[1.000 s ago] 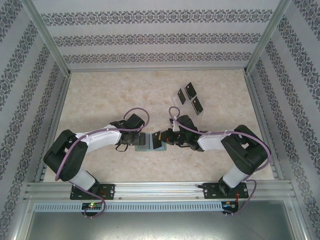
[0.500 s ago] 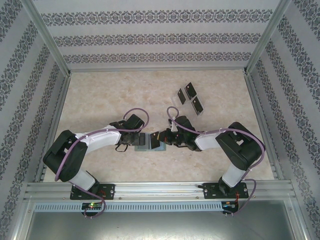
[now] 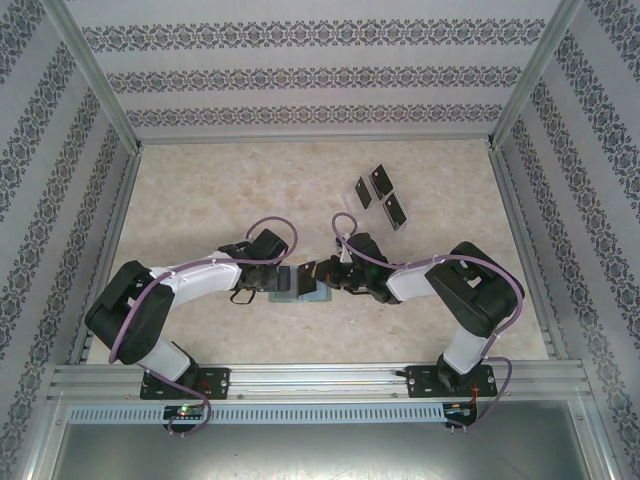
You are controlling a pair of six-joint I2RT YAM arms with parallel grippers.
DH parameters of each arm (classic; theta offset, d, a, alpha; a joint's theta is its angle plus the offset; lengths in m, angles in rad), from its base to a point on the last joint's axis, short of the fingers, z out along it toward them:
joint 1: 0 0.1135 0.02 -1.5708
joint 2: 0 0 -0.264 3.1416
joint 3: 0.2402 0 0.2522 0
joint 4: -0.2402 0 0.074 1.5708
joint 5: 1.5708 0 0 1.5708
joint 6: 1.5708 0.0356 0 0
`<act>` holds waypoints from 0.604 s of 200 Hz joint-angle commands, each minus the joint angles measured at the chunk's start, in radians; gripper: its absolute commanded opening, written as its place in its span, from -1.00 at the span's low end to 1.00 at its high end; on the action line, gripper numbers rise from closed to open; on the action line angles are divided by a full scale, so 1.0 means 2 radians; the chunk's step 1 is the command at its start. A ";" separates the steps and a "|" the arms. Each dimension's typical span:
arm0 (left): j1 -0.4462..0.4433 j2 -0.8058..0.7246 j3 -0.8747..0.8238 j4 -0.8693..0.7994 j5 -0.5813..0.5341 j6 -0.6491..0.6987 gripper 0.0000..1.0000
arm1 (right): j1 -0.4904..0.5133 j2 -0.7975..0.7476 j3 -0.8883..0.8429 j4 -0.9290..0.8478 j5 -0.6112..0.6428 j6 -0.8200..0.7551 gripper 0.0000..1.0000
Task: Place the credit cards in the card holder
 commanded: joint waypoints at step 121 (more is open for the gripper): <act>0.006 0.005 -0.028 -0.028 -0.007 0.011 1.00 | 0.028 0.012 -0.039 0.034 0.036 0.030 -1.00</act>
